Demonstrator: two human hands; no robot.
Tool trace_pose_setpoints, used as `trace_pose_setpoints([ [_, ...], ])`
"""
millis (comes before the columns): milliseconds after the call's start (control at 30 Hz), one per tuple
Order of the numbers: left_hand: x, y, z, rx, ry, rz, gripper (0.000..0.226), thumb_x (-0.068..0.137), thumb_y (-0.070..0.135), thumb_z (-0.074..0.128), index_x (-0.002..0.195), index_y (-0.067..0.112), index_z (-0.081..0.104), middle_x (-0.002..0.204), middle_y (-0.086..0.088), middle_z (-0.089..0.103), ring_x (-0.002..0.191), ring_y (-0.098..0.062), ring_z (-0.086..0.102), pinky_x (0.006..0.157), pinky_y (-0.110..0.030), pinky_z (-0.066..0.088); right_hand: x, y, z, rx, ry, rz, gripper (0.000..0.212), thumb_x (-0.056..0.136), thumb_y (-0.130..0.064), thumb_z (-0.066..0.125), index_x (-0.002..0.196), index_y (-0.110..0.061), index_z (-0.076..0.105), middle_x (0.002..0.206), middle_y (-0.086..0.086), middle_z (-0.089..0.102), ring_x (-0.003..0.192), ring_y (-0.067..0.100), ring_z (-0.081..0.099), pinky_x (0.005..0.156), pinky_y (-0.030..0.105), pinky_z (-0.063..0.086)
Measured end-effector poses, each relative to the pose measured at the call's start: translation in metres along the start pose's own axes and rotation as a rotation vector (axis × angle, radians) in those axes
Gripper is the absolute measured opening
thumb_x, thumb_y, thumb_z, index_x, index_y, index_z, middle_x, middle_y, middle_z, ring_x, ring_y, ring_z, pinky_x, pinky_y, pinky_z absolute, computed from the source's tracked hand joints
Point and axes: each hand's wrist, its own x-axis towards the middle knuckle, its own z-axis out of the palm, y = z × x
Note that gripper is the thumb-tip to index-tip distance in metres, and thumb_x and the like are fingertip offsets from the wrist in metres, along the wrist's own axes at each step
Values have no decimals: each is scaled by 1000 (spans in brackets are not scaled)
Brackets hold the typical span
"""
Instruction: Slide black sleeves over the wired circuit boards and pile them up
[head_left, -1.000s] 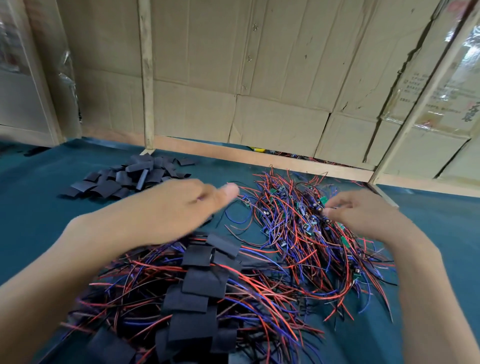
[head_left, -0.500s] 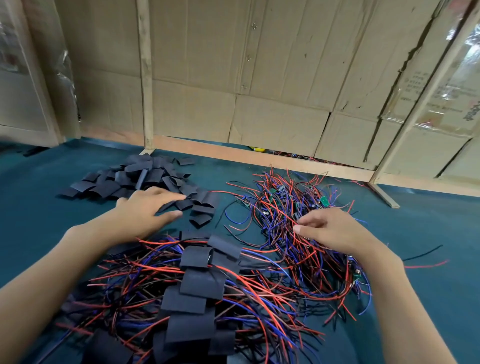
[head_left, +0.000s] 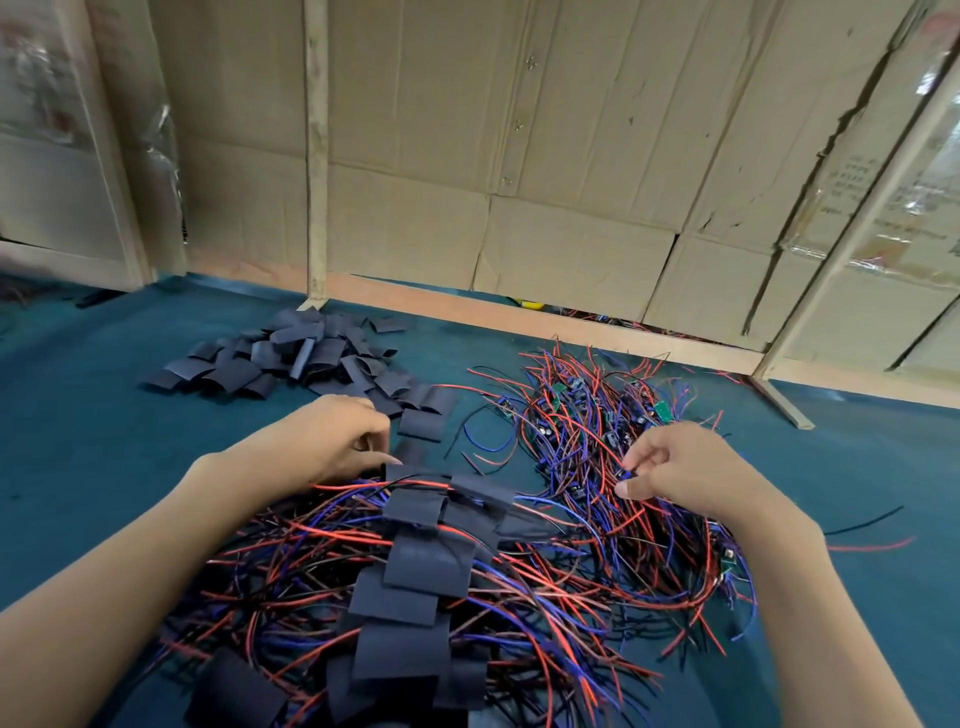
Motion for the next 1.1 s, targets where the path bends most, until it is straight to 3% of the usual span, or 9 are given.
trace_pose_setpoints([
  [100, 1, 1, 1, 8, 18, -87, 28, 85, 49, 70, 77, 30, 52, 82, 13, 52, 81, -13, 55, 76, -24, 44, -3, -6, -4, 29, -8, -3, 27, 66, -22, 92, 79, -21, 68, 78, 0, 70, 75, 16, 64, 65, 26, 44],
  [233, -2, 1, 5, 50, -37, 71, 54, 97, 27, 57, 147, 38, 37, 150, 9, 35, 103, -17, 46, 101, -27, 37, -10, -14, -21, 142, 77, -4, 31, 66, -20, 93, 78, -19, 64, 75, 0, 70, 69, 18, 61, 63, 27, 42],
  [300, -3, 3, 5, 152, -117, 136, 67, 97, 13, 46, 149, 51, 28, 156, 15, 25, 102, -17, 38, 103, -28, 35, -16, -21, -33, 297, 221, -46, 30, 66, -21, 93, 80, -19, 67, 75, -1, 72, 69, 15, 64, 68, 26, 47],
  [433, -4, 1, 4, -77, 35, 145, 25, 95, 30, 64, 119, 31, 70, 115, 3, 60, 102, -23, 57, 94, -30, 43, -34, -43, -49, 740, 418, -221, 35, 68, -18, 88, 97, -8, 70, 77, 5, 76, 63, 15, 69, 68, 30, 61],
  [533, -3, -3, 3, 18, 43, 54, 19, 91, 47, 63, 104, 33, 68, 96, 9, 55, 93, -15, 59, 84, -31, 48, -45, -56, -57, 967, 467, -317, 40, 83, -11, 79, 111, 8, 57, 84, 14, 76, 67, 34, 74, 66, 42, 63],
  [667, -6, -7, -5, -63, 94, -27, 18, 85, 46, 72, 94, 33, 63, 87, 16, 59, 86, -12, 57, 78, -27, 45, -59, -69, -65, 1102, 461, -409, 28, 87, -17, 74, 104, -4, 55, 92, 21, 75, 77, 42, 74, 69, 47, 61],
  [767, -16, 0, -25, -276, 248, -166, 31, 81, 49, 75, 106, 33, 65, 97, 20, 67, 90, -3, 62, 79, -17, 41, -66, -76, -67, 1178, 388, -469, 21, 83, -17, 73, 95, -8, 57, 91, 21, 74, 77, 41, 73, 76, 52, 60],
  [900, -23, 32, -58, -777, 448, -306, 35, 79, 36, 81, 111, 38, 68, 93, 19, 65, 58, -8, 64, 68, -20, 45, -69, -86, -66, 1292, 253, -523, 11, 84, -9, 66, 89, -6, 57, 89, 22, 71, 79, 38, 72, 77, 47, 59],
  [1100, -29, 96, -86, -1760, 153, -268, 43, 77, -14, 59, 116, 2, 68, 66, -7, 49, 61, -15, 45, 46, -23, 37, -68, -99, -55, 1148, 150, -476, 17, 88, 6, 57, 101, -4, 58, 89, 16, 73, 50, 18, 52, 44, 23, 35],
])
